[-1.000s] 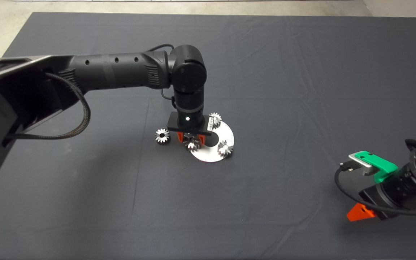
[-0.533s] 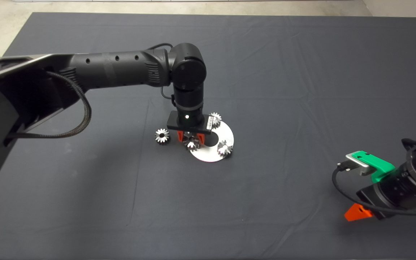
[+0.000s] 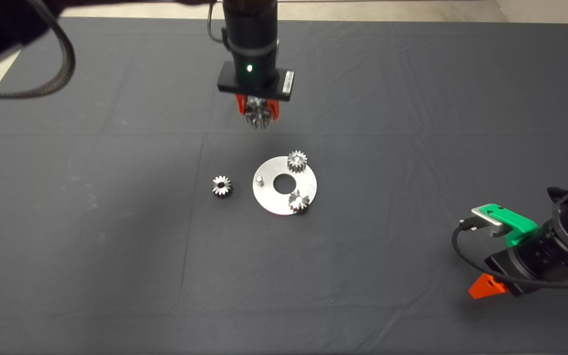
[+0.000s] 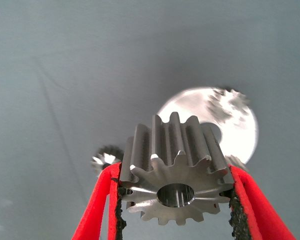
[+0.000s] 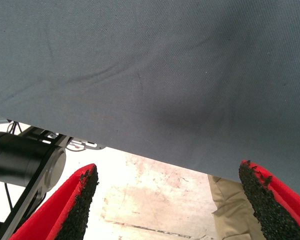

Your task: Remove an incorrectly installed larger gear and replace it with the correct smaller gear

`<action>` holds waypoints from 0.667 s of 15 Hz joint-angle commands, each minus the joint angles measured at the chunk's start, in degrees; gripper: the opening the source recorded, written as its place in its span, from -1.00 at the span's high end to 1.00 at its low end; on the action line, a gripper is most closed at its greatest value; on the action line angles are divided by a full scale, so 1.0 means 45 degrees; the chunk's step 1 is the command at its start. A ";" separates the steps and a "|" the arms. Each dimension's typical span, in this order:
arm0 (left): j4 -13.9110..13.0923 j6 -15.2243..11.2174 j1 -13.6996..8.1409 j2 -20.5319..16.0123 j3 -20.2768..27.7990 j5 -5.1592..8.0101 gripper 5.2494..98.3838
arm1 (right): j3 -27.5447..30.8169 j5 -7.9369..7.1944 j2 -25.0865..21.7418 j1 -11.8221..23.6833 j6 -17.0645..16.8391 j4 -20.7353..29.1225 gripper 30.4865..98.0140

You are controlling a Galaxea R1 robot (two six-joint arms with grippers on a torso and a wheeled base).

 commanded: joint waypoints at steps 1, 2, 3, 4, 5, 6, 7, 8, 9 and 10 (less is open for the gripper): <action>-0.0178 0.0175 -0.0008 0.0040 0.0122 0.0709 0.35 | -0.0012 -0.1117 0.0159 0.0232 0.0068 0.0414 -0.30; 0.0218 0.0203 0.0262 0.0008 0.0071 0.0669 0.35 | -0.0012 -0.1117 0.0231 0.0232 0.0068 0.0434 -0.30; 0.0938 0.0178 0.0834 0.0008 0.0109 0.0650 0.35 | -0.0012 -0.1126 0.0231 0.0232 0.0068 0.0434 -0.30; 0.1634 0.0090 0.1256 0.0018 0.0149 0.0630 0.35 | -0.0012 -0.1136 0.0267 0.0232 0.0068 0.0434 -0.30; 0.2123 0.0090 0.1598 0.0048 0.0070 0.0610 0.35 | -0.0012 -0.1137 0.0385 0.0232 0.0086 0.0434 -0.30; 0.2439 0.0109 0.1808 0.0067 -0.0100 0.0557 0.35 | 0.0008 -0.1123 0.0426 0.0232 0.0068 0.0434 -0.30; 0.2573 0.0148 0.1852 0.0067 -0.0280 0.0436 0.35 | 0.0008 -0.1117 0.0445 0.0232 0.0088 0.0434 -0.30; 0.2654 0.0188 0.1892 0.0067 -0.0436 0.0200 0.35 | 0.0008 -0.1117 0.0445 0.0232 0.0088 0.0434 -0.30; 0.2691 0.0227 0.1986 0.0067 -0.0554 -0.0030 0.35 | 0.0008 -0.1117 0.0465 0.0232 0.0088 0.0434 -0.30; 0.2710 0.0246 0.2067 0.0048 -0.0613 -0.0093 0.35 | 0.0008 -0.1117 0.0465 0.0232 0.0088 0.0434 -0.30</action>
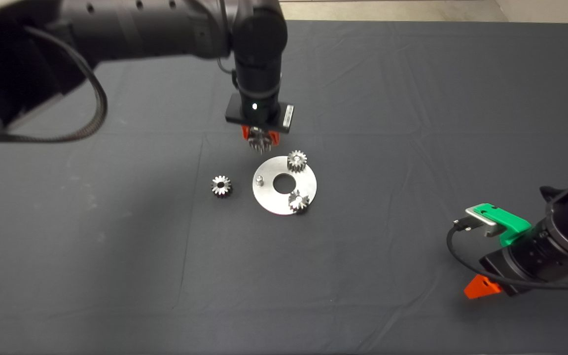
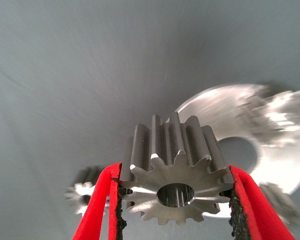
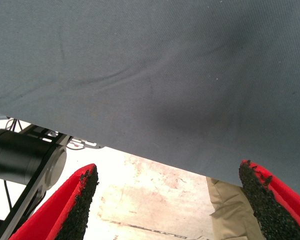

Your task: Remove an incorrectly installed larger gear and replace it with the correct smaller gear

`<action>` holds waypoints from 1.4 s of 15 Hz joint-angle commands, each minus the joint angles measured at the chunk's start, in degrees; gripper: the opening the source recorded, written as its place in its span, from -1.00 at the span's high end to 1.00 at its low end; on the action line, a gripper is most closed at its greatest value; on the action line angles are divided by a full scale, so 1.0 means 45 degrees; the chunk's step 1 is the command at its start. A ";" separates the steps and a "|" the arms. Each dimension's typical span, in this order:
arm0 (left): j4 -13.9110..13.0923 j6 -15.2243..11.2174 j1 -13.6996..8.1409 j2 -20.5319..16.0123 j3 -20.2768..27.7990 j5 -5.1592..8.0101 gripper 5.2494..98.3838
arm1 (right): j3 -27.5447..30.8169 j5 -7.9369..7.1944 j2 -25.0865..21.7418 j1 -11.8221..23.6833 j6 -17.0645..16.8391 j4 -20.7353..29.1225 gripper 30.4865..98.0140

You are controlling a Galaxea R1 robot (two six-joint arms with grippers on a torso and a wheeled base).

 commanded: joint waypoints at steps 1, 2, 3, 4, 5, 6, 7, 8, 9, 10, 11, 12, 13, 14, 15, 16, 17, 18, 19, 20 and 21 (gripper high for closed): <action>0.0393 0.0183 -0.0371 0.0017 -0.0234 -0.0090 0.35 | 0.0021 -0.1112 0.0094 0.0232 0.0082 0.0423 -0.30; 0.0428 0.0350 -0.0371 0.0037 -0.0308 -0.0090 0.35 | 0.0021 -0.1112 0.0094 0.0232 0.0082 0.0423 -0.30; 0.0590 0.0562 -0.0371 0.0088 -0.0584 -0.0090 0.35 | 0.0021 -0.1093 0.0113 0.0232 0.0082 0.0423 -0.30; 0.0765 0.0757 -0.0371 0.0179 -0.0968 -0.0084 0.35 | 0.0021 -0.1092 0.0132 0.0213 0.0083 0.0423 -0.30; 0.0876 0.1134 -0.0371 0.0270 -0.1288 -0.0052 0.35 | 0.0021 -0.1073 0.0191 0.0212 0.0082 0.0423 -0.30; 0.0927 0.1439 -0.0352 0.0321 -0.1495 -0.0051 0.34 | 0.0021 -0.1054 0.0211 0.0202 0.0082 0.0423 -0.30; 0.0955 0.1546 -0.0313 0.0310 -0.1643 -0.0070 0.34 | 0.0021 -0.1053 0.0231 0.0192 0.0082 0.0423 -0.30; 0.1123 0.1669 -0.0229 0.0210 -0.1881 -0.0070 0.34 | 0.0021 -0.1053 0.0233 0.0192 0.0082 0.0420 -0.30; 0.1393 0.1790 -0.0103 0.0193 -0.1973 -0.0070 0.34 | 0.0007 -0.1053 0.0289 0.0192 0.0082 0.0404 -0.30; 0.1541 0.1903 -0.0078 0.0193 -0.1993 -0.0070 0.34 | 0.0020 -0.1053 0.0289 0.0186 0.0082 0.0404 -0.30; 0.1541 0.1976 -0.0059 0.0154 -0.2108 -0.0090 0.34 | 0.0021 -0.1053 0.0289 0.0173 0.0082 0.0404 -0.30; 0.1541 0.2092 -0.0039 0.0173 -0.2540 -0.0070 0.34 | 0.0021 -0.1053 0.0289 0.0173 0.0082 0.0404 -0.30; 0.1541 0.2439 0.0000 0.0252 -0.2774 -0.0070 0.34 | 0.0009 -0.1053 0.0289 0.0173 0.0082 0.0404 -0.30; 0.1541 0.2600 0.0000 0.0174 -0.2812 -0.0052 0.32 | 0.0021 -0.1053 0.0307 0.0155 0.0082 0.0422 -0.30; 0.1541 0.2620 0.0000 0.0154 -0.2813 -0.0051 0.32 | 0.0001 -0.1053 0.0328 0.0173 0.0082 0.0404 -0.30; 0.1541 0.2620 0.0000 0.0173 -0.2794 -0.0012 0.31 | 0.0001 -0.1053 0.0367 0.0173 0.0082 0.0404 -0.30; 0.1541 0.2620 0.0000 0.0154 -0.2833 -0.0012 0.28 | -0.0018 -0.1053 0.0405 0.0173 0.0082 0.0404 -0.30; 0.1541 0.2640 0.0000 0.0154 -0.2852 0.0042 0.28 | -0.0072 -0.1053 0.0406 0.0173 0.0082 0.0404 -0.30; 0.1541 0.2737 0.0000 0.0173 -0.2898 0.0047 0.26 | -0.0096 -0.1053 0.0426 0.0173 0.0082 0.0404 -0.30; 0.1502 0.2891 -0.0017 0.0210 -0.3294 0.0047 0.22 | -0.0096 -0.1053 0.0426 0.0173 0.0082 0.0404 -0.30; 0.1483 0.3233 -0.0019 0.0326 -0.3610 0.0047 0.21 | -0.0096 -0.1053 0.0465 0.0173 0.0082 0.0404 -0.30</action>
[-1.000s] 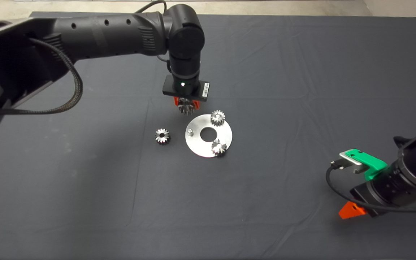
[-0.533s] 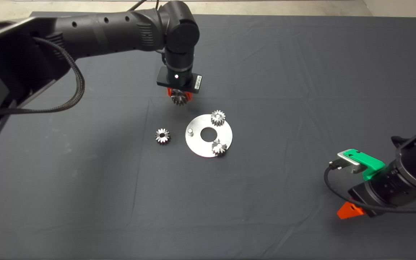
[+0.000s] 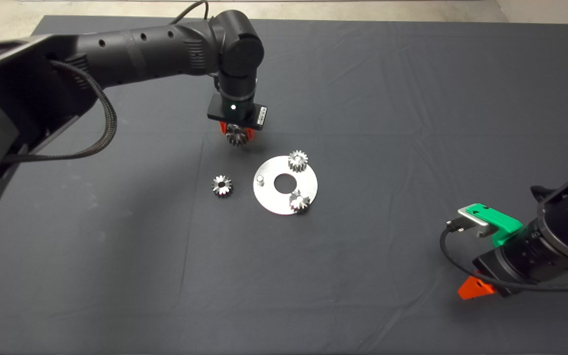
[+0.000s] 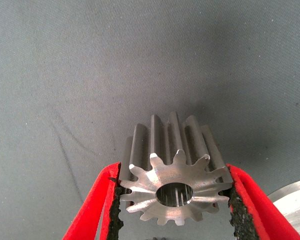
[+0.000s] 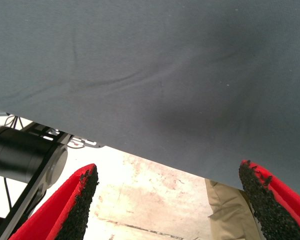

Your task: Remove an incorrectly installed larger gear and replace it with the correct smaller gear

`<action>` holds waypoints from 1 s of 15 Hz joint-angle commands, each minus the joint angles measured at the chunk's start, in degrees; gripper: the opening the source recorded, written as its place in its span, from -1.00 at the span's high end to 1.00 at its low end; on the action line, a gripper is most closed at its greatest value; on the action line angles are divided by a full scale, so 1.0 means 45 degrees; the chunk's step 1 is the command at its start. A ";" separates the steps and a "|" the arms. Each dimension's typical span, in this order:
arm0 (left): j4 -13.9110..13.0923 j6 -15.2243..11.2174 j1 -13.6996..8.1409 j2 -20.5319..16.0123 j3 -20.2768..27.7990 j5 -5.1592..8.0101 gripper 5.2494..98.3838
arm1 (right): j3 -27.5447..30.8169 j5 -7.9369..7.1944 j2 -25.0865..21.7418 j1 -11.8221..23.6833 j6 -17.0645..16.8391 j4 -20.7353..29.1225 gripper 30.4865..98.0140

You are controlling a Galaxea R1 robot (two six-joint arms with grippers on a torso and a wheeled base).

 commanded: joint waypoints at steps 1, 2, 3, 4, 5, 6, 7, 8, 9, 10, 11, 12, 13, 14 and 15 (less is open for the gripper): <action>0.0091 0.0712 -0.0463 0.0181 -0.0777 0.0185 0.18 | -0.0071 -0.1070 0.0091 0.0178 0.0077 0.0401 -0.30; 0.0091 0.0747 -0.0463 0.0181 -0.0778 0.0186 0.15 | -0.0071 -0.1070 0.0111 0.0159 0.0077 0.0401 -0.30; 0.0091 0.0805 -0.0463 0.0206 -0.0777 0.0224 0.15 | -0.0091 -0.1070 0.0111 0.0159 0.0077 0.0401 -0.30; 0.0072 0.0805 -0.0463 0.0194 -0.0776 0.0224 0.11 | -0.0091 -0.1070 0.0129 0.0159 0.0077 0.0401 -0.30; -0.0025 0.0805 -0.0463 0.0181 -0.0774 0.0243 0.07 | -0.0091 -0.1070 0.0226 0.0159 0.0077 0.0401 -0.30; -0.0269 0.0805 -0.0463 0.0181 -0.0757 0.0456 0.07 | -0.0183 -0.1084 0.0267 0.0153 0.0077 0.0401 -0.30; -0.0505 0.0766 -0.0521 0.0142 -0.0738 0.0781 0.06 | -0.0238 -0.1070 0.0275 0.0148 0.0077 0.0401 -0.30; -0.0729 0.0766 -0.0541 0.0044 -0.0698 0.0907 0.02 | -0.0267 -0.1070 0.0267 0.0159 0.0077 0.0401 -0.30; -0.1230 0.0750 -0.0561 -0.0108 -0.0550 0.0908 -0.03 | -0.0267 -0.1070 0.0267 0.0159 0.0077 0.0381 -0.30; -0.1645 0.0660 -0.0561 -0.0179 -0.0118 0.0927 -0.04 | -0.0267 -0.1089 0.0267 0.0159 0.0077 0.0362 -0.30; -0.1822 0.0302 -0.0561 -0.0399 0.0687 0.0908 -0.11 | -0.0267 -0.1089 0.0267 0.0139 0.0077 0.0362 -0.30; -0.1823 -0.0452 -0.0561 -0.0730 0.1393 0.0908 -0.15 | -0.0247 -0.1089 0.0267 0.0139 0.0077 0.0362 -0.30; -0.1842 -0.1248 -0.0561 -0.1142 0.2221 0.0908 -0.15 | -0.0267 -0.1109 0.0286 0.0139 0.0077 0.0362 -0.30; -0.1842 -0.1753 -0.0561 -0.1600 0.3231 0.0908 -0.15 | -0.0286 -0.1128 0.0286 0.0159 0.0077 0.0362 -0.30; -0.1861 -0.2277 -0.0561 -0.2139 0.4159 0.0888 -0.21 | -0.0341 -0.1128 0.0361 0.0143 0.0077 0.0362 -0.30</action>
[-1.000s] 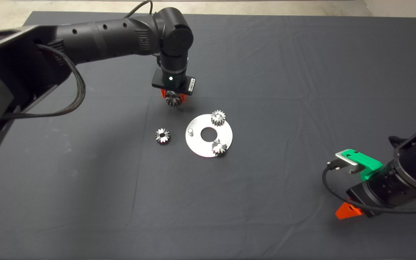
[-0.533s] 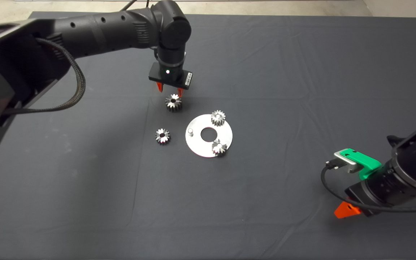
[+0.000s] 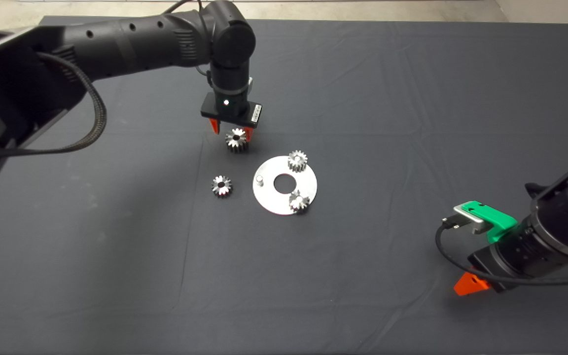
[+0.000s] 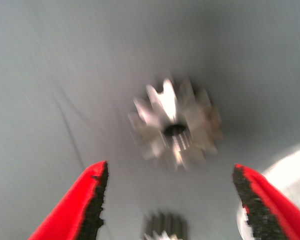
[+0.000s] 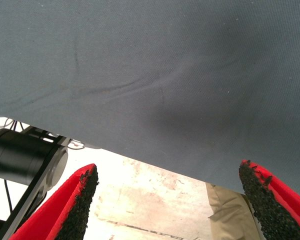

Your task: Remove an incorrectly installed larger gear and replace it with the correct smaller gear

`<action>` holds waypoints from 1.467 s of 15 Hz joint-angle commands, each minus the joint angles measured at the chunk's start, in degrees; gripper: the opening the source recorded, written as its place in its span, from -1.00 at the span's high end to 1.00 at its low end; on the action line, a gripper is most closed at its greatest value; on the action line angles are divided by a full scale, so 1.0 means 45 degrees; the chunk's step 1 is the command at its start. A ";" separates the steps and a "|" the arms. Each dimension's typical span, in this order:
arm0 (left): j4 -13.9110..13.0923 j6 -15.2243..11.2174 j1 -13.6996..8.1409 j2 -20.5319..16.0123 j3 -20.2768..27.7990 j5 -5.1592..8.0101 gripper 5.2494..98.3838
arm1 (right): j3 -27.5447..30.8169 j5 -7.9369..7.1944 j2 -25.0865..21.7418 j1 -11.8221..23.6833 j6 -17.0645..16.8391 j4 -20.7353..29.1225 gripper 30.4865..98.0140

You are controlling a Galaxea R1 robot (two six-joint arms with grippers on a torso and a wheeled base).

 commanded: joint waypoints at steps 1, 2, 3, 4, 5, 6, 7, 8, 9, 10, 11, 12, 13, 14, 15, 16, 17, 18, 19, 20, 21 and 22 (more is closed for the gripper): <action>-0.0522 -0.2446 -0.0315 -0.1993 0.3814 0.0780 -0.23 | -0.0263 -0.1110 0.0324 0.0126 0.0077 0.0362 -0.30; -0.0559 -0.2667 -0.0315 -0.2425 0.4563 0.0780 -0.25 | -0.0394 -0.1091 0.0670 0.0051 0.0077 0.0362 -0.30; -0.0728 -0.2726 -0.0315 -0.2714 0.4881 0.0780 -0.34 | -0.0472 -0.1071 0.0943 -0.0042 0.0077 0.0362 -0.30; -0.0962 -0.2764 -0.0322 -0.3019 0.5133 0.0780 -0.37 | -0.0589 -0.1071 0.1130 -0.0062 0.0077 0.0350 -0.30; -0.0983 -0.2924 -0.0316 -0.3350 0.5535 0.0768 -0.37 | -0.0648 -0.1071 0.1159 -0.0082 0.0077 0.0342 -0.30; -0.0987 -0.3146 -0.0315 -0.3674 0.5918 0.0780 -0.37 | -0.0648 -0.1071 0.1144 -0.0096 0.0077 0.0342 -0.30; -0.0983 -0.3214 -0.0315 -0.3859 0.6084 0.0761 -0.37 | -0.0648 -0.1071 0.1128 -0.0121 0.0077 0.0342 -0.30; -0.0983 -0.3214 -0.0315 -0.3841 0.6139 0.0761 -0.37 | -0.0648 -0.1091 0.1119 -0.0198 0.0077 0.0336 -0.30; -0.0983 -0.3214 -0.0315 -0.3770 0.6187 0.0761 -0.37 | -0.0651 -0.1091 0.1119 -0.0257 0.0077 0.0339 -0.30; -0.1002 -0.3253 -0.0295 -0.3692 0.6268 0.0741 -0.37 | -0.0655 -0.1091 0.1139 -0.0277 0.0077 0.0342 -0.30; -0.1002 -0.3253 -0.0305 -0.3565 0.6230 0.0693 -0.37 | -0.0667 -0.1091 0.1139 -0.0277 0.0077 0.0333 -0.30; -0.1002 -0.3273 -0.0295 -0.3431 0.6187 0.0625 -0.37 | -0.0708 -0.1110 0.1139 -0.0277 0.0077 0.0324 -0.30; -0.0983 -0.3363 -0.0295 -0.3180 0.6131 0.0604 -0.37 | -0.0784 -0.1110 0.1139 -0.0277 0.0077 0.0330 -0.30; -0.0983 -0.3449 -0.0295 -0.3008 0.6034 0.0604 -0.37 | -0.0804 -0.1110 0.1139 -0.0277 0.0075 0.0323 -0.30; -0.0983 -0.3470 -0.0258 -0.2873 0.5975 0.0585 -0.37 | -0.0841 -0.1110 0.1141 -0.0294 0.0057 0.0323 -0.30; -0.0963 -0.3474 -0.0237 -0.2871 0.5898 0.0546 -0.37 | -0.0824 -0.1110 0.1139 -0.0296 0.0057 0.0323 -0.30; -0.0963 -0.3399 -0.0206 -0.2852 0.5562 0.0538 -0.37 | -0.0824 -0.1110 0.1139 -0.0296 0.0038 0.0323 -0.30; -0.0939 -0.3331 -0.0154 -0.2798 0.5347 0.0546 -0.37 | -0.0824 -0.1130 0.1139 -0.0315 0.0038 0.0323 -0.30; -0.0904 -0.3312 -0.0042 -0.2794 0.5292 0.0546 -0.37 | -0.0824 -0.1110 0.1119 -0.0316 0.0038 0.0323 -0.30; -0.0885 -0.3234 0.0003 -0.2793 0.5170 0.0546 -0.37 | -0.0824 -0.1130 0.1139 -0.0312 0.0038 0.0323 -0.30; -0.0866 -0.3112 0.0094 -0.2774 0.5097 0.0546 -0.37 | -0.0824 -0.1124 0.1139 -0.0296 0.0038 0.0323 -0.30; -0.0865 -0.3039 0.0173 -0.2774 0.5057 0.0565 -0.37 | -0.0824 -0.1130 0.1139 -0.0296 0.0038 0.0323 -0.30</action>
